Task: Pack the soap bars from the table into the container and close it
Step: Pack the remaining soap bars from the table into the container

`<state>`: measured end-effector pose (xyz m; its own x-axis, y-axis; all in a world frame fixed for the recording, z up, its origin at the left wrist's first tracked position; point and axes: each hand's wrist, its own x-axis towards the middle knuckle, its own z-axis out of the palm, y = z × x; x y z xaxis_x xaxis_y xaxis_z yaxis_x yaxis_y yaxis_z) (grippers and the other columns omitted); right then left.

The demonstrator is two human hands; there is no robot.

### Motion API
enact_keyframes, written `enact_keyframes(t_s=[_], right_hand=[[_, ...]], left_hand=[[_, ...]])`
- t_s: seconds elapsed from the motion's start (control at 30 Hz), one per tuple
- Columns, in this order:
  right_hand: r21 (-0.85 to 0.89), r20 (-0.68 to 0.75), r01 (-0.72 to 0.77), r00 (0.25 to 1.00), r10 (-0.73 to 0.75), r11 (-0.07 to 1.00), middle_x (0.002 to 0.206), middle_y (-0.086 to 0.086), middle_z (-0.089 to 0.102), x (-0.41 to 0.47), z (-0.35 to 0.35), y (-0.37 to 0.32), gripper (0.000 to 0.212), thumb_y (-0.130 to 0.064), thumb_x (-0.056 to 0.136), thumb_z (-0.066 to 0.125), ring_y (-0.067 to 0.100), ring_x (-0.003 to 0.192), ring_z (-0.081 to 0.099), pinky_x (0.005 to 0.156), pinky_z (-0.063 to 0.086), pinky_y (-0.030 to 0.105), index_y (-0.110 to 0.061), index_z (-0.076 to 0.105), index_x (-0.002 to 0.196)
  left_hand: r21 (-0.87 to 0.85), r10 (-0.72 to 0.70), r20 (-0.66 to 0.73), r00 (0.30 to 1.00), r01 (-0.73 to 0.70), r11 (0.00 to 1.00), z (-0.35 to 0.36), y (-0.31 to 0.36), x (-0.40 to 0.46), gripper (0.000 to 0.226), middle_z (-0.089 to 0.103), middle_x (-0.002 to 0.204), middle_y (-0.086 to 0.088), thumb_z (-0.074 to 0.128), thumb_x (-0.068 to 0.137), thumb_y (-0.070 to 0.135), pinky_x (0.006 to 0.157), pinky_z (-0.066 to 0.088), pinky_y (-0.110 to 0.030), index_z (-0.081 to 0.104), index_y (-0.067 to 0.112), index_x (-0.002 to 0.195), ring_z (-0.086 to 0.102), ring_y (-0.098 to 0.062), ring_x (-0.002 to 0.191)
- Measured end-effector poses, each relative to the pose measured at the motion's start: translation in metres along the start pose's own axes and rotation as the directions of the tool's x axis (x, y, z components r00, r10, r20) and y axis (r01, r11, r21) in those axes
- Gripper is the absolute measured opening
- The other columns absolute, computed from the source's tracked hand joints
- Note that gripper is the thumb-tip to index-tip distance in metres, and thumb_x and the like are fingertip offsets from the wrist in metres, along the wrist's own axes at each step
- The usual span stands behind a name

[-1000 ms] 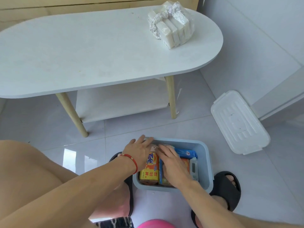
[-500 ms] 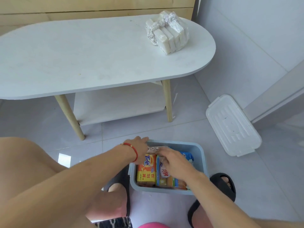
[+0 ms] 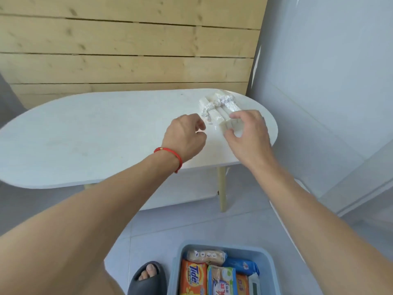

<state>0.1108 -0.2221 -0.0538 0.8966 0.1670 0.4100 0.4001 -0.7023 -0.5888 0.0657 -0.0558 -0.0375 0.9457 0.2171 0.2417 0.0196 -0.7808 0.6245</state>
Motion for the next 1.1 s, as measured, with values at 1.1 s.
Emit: enact_keyframes(t_s=[1.1], right_hand=[[-0.035, 0.309, -0.439, 0.849, 0.427, 0.898, 0.113, -0.001, 0.059, -0.094, -0.071, 0.013, 0.099, -0.042, 0.070, 0.082, 0.023, 0.100, 0.060, 0.078, 0.049, 0.035, -0.038, 0.023, 0.150]], left_hand=[[0.115, 0.191, 0.325, 0.926, -0.239, 0.964, 0.052, 0.020, -0.093, 0.021, 0.069, 0.076, -0.004, 0.039, 0.066, 0.014, 0.065, 0.054, -0.039, 0.058, 0.023, 0.068, 0.063, -0.034, 0.075]])
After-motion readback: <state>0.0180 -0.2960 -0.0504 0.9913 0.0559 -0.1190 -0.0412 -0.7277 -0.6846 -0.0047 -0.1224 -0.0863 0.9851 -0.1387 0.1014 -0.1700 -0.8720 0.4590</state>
